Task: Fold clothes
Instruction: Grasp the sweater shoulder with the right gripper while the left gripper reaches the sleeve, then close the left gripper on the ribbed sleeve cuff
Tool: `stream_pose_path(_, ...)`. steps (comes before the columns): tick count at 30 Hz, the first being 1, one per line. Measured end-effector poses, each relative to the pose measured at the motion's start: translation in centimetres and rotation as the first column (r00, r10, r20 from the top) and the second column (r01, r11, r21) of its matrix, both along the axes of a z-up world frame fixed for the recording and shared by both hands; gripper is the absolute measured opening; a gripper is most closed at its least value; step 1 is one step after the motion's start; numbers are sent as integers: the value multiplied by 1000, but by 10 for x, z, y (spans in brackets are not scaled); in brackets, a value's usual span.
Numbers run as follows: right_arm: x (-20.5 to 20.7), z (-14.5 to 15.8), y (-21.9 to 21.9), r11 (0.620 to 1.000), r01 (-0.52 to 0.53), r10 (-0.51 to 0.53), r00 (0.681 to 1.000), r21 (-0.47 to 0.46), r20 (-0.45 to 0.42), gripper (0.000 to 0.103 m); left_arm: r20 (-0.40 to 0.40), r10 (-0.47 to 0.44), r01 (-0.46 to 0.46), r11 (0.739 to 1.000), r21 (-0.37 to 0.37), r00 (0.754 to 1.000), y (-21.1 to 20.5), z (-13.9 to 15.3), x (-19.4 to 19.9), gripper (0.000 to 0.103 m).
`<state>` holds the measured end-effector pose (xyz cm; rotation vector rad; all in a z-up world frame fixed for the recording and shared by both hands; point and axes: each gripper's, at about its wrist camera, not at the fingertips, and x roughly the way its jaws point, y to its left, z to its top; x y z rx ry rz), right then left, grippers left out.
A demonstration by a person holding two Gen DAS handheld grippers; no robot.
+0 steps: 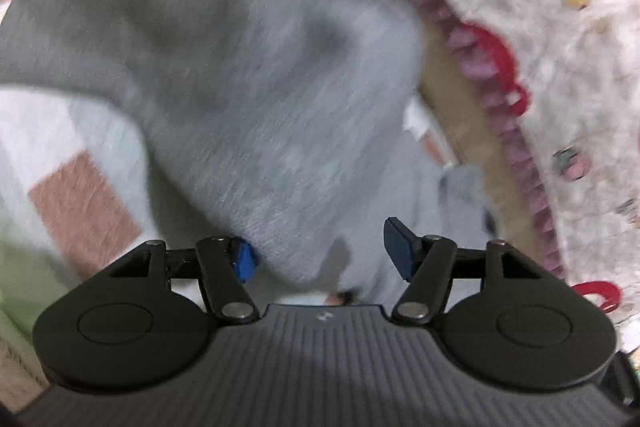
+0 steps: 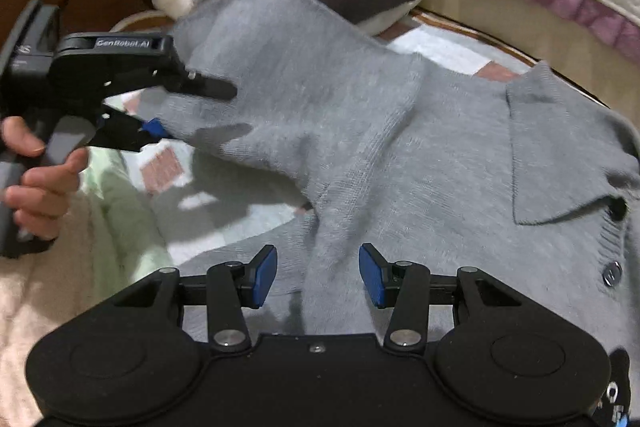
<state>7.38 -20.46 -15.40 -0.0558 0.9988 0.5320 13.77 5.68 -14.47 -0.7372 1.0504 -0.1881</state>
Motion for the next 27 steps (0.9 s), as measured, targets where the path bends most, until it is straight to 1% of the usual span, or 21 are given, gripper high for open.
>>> stream_pose_path(2, 8, -12, 13, 997, -15, 16, 1000, -73, 8, 51, -69, -13, 10, 999, -48, 998, -1, -7, 1, 63)
stream_pose_path(4, 13, -23, 27, 987, -38, 43, 999, -159, 30, 51, -100, -6, -1, 998, -70, 995, -1, -9, 1, 63)
stream_pose_path(5, 15, -27, 32, 981, -48, 57, 998, -186, 39, 45, -104, 1, -9, 998, -69, 995, -3, -9, 2, 63)
stream_pose_path(6, 16, -27, 32, 986, -57, 64, 997, -158, 35, 28, -93, 12, -17, 998, -54, 996, -3, -6, 4, 63)
stream_pose_path(7, 17, -27, 32, 990, -61, 66, 997, -125, 31, 8, -83, 22, -25, 999, -39, 996, -4, -4, 5, 64)
stream_pose_path(8, 18, -24, 27, 996, -47, 49, 998, -72, 27, 8, -72, 24, -26, 999, -24, 997, -4, 0, 9, 65)
stream_pose_path(9, 19, -20, 23, 999, -32, 32, 999, -22, 22, 8, -53, 3, -4, 1000, -8, 999, -2, 7, 14, 65)
stream_pose_path(11, 19, -11, 12, 998, 7, -8, 1000, 57, 22, 7, 28, -49, 48, 998, 36, 998, -3, 23, 17, 65)
stream_pose_path(12, 19, -6, 5, 994, 30, -32, 999, 103, 15, 7, 55, -46, 43, 998, 47, 997, -4, 29, 17, 64)
stream_pose_path(13, 18, -3, -2, 988, 53, -54, 998, 144, 9, 7, 68, -37, 35, 999, 37, 997, -3, 32, 15, 62)
stream_pose_path(14, 18, 0, -9, 980, 75, -77, 997, 185, 2, 7, 68, -47, 46, 999, 21, 997, -3, 33, 17, 37)
stream_pose_path(15, 17, 3, -15, 969, 98, -100, 995, 227, -5, 7, 58, -80, 78, 997, 25, 995, -5, 33, 23, 13)
stream_pose_path(16, 17, 6, -21, 956, 120, -121, 993, 266, -11, 7, 48, -112, 111, 993, 28, 992, -8, 32, 28, 7)
stream_pose_path(17, 17, 8, -25, 945, 136, -138, 990, 297, -15, 7, 49, -137, 135, 990, 36, 989, -10, 32, 32, 7)
stream_pose_path(18, 16, 11, -29, 932, 152, -154, 988, 328, -18, 7, 83, -142, 137, 989, 63, 986, -11, 37, 30, 7)
stream_pose_path(19, 16, 13, -33, 918, 167, -170, 985, 358, -23, 7, 134, -148, 135, 985, 106, 980, -13, 47, 28, 7)
stream_pose_path(20, 16, 15, -37, 906, 179, -184, 983, 384, -25, 7, 188, -155, 128, 981, 148, 970, -15, 58, 27, 6)
stream_pose_path(21, 15, 17, -37, 901, 179, -187, 982, 395, -19, 7, 243, -154, 113, 978, 175, 958, -14, 70, 27, 6)
stream_pose_path(23, 15, 23, -33, 898, 167, -182, 983, 407, -2, 7, 345, -153, 77, 972, 224, 926, -12, 94, 29, 6)
stream_pose_path(25, 19, 31, -28, 886, 141, -169, 985, 442, 25, 7, 431, -125, 12, 967, 255, 894, -10, 116, 36, 6)
stream_pose_path(27, 20, 40, -19, 890, 75, -135, 986, 450, 103, 7, 501, -93, -61, 957, 282, 860, -10, 134, 52, 5)
